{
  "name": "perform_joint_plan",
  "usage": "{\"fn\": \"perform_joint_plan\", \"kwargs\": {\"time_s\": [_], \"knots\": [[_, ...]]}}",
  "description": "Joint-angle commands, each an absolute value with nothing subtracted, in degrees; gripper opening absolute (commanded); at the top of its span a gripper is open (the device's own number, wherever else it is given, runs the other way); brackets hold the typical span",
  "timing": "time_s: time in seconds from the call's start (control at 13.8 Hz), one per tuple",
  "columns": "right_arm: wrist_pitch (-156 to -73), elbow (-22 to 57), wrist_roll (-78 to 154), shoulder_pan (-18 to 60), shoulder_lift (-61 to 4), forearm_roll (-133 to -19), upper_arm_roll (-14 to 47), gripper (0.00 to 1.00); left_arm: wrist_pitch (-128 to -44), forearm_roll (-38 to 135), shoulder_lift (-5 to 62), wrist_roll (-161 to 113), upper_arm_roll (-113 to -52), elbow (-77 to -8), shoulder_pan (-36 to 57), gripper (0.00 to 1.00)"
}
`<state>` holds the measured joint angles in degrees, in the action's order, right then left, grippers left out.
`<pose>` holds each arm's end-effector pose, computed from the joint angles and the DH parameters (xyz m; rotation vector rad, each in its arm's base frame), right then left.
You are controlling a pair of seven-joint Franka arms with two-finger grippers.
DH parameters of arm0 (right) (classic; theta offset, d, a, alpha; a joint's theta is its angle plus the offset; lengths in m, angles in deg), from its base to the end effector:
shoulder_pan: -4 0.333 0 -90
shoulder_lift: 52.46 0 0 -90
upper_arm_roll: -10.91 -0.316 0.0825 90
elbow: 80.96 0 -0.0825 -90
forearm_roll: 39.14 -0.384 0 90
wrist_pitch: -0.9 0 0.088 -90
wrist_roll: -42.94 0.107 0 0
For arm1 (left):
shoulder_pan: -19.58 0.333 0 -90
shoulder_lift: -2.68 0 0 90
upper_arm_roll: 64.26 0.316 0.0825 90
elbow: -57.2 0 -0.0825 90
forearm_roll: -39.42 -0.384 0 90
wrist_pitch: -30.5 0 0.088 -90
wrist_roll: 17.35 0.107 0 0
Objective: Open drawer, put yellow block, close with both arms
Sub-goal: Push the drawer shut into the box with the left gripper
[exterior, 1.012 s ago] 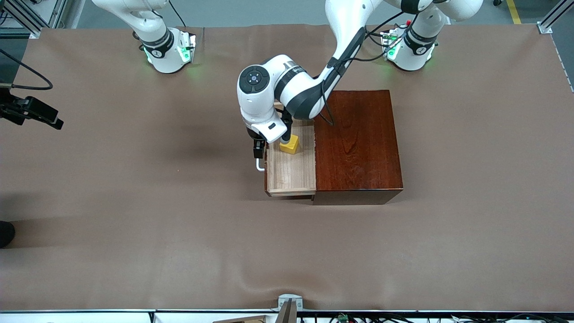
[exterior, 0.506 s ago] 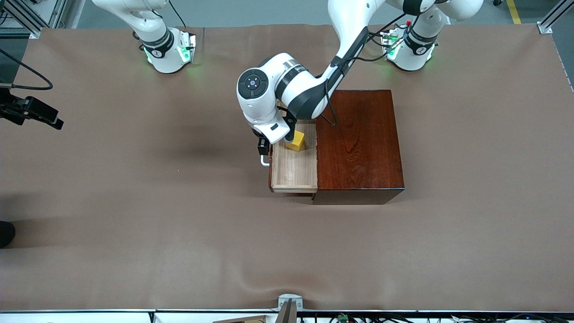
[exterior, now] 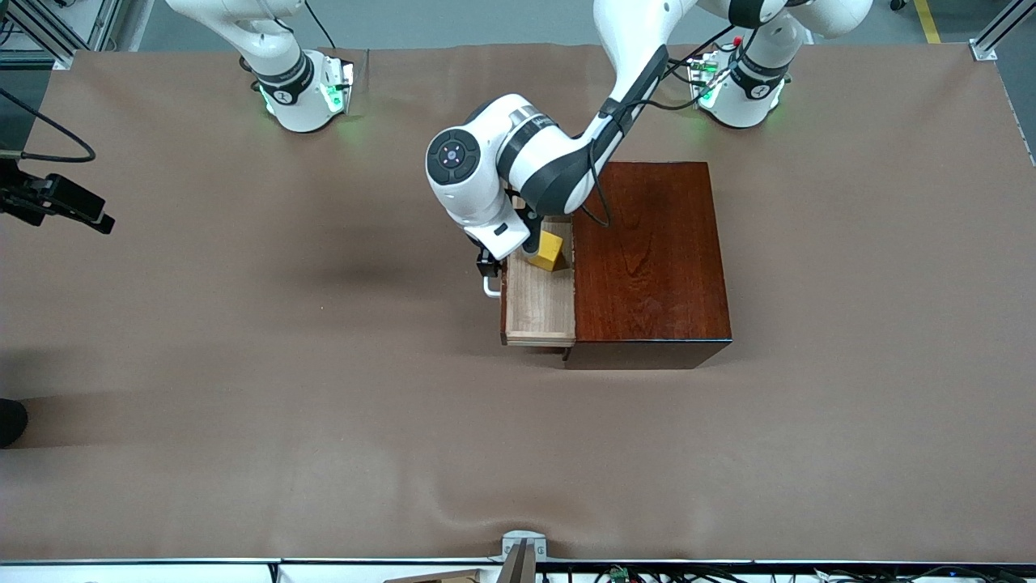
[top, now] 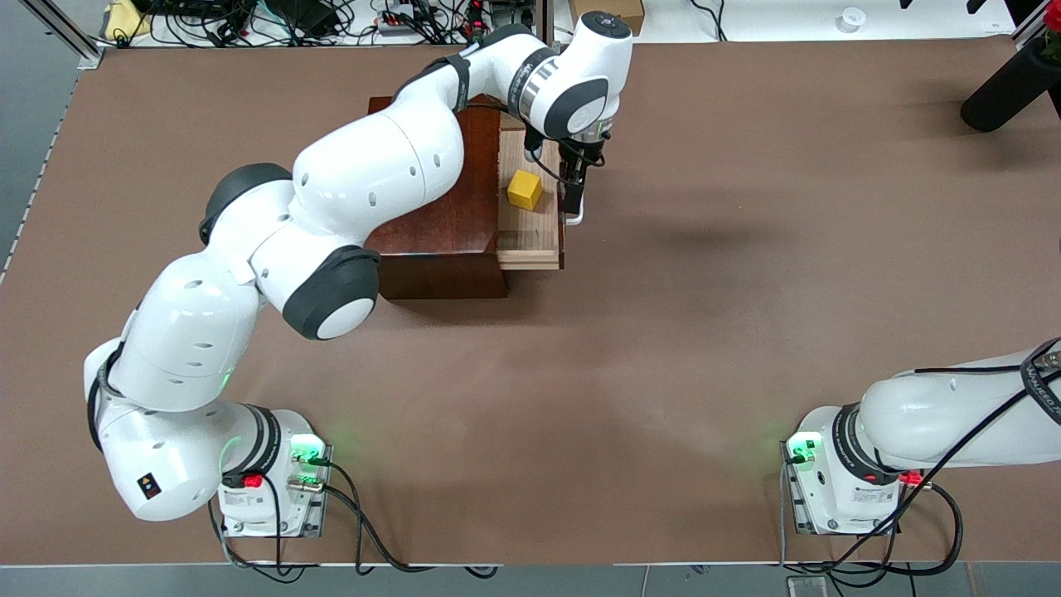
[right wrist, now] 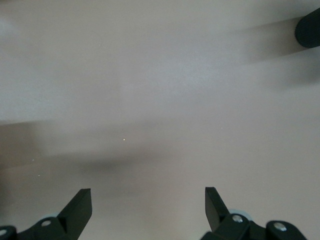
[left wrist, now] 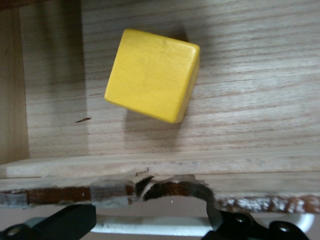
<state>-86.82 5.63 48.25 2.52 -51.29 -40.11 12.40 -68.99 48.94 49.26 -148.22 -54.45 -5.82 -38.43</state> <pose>0.5567 -0.0268 0.6377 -3.1171 0.2246 0.0016 0.4550 -0.5888 0.3232 -2.2350 -1.9633 0.0512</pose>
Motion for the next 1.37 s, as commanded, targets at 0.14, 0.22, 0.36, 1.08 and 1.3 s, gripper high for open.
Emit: {"fn": "perform_joint_plan", "kwargs": {"time_s": [0.14,0.22,0.36,1.08,1.3], "knots": [[-87.0,6.5,48.7,2.9,-52.2,-39.8,12.4,1.00,-56.1,41.8,47.2,-144.4,-53.7,-10.7,-37.8,1.00],[-87.0,6.5,48.7,2.9,-52.2,-39.8,12.4,1.00,-55.6,41.1,47.2,-144.4,-53.7,-11.2,-37.7,1.00],[-87.0,6.5,48.7,2.9,-52.2,-39.7,12.4,1.00,-53.1,40.4,47.2,-144.7,-53.8,-11.3,-37.0,1.00],[-87.0,6.5,48.7,2.9,-52.2,-39.6,12.3,1.00,-49.8,39.2,47.6,-144.6,-53.7,-11.5,-33.9,1.00],[-87.0,6.5,48.7,2.9,-52.2,-39.6,12.3,1.00,-46.7,38.8,47.6,-144.7,-53.7,-11.6,-33.0,1.00]]}}
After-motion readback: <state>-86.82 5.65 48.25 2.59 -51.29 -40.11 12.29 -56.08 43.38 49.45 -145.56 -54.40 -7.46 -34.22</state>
